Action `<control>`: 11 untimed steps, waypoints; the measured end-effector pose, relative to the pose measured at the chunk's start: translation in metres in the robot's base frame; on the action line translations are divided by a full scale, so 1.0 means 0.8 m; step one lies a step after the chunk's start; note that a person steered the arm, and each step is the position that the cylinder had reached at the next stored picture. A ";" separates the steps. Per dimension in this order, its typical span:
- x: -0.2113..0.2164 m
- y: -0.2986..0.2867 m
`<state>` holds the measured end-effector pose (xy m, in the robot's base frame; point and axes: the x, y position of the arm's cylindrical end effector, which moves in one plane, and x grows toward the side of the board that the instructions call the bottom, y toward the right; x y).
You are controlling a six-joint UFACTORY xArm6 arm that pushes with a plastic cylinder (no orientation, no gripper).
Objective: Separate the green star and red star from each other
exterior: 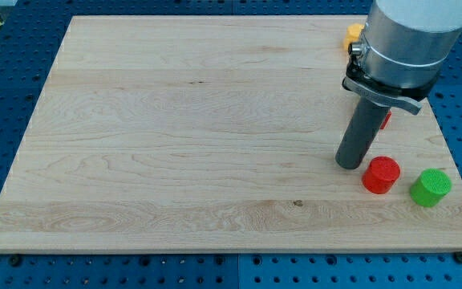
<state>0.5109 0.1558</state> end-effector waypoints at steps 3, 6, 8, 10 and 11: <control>0.009 0.025; -0.083 0.087; -0.094 0.100; -0.158 0.089; -0.174 0.019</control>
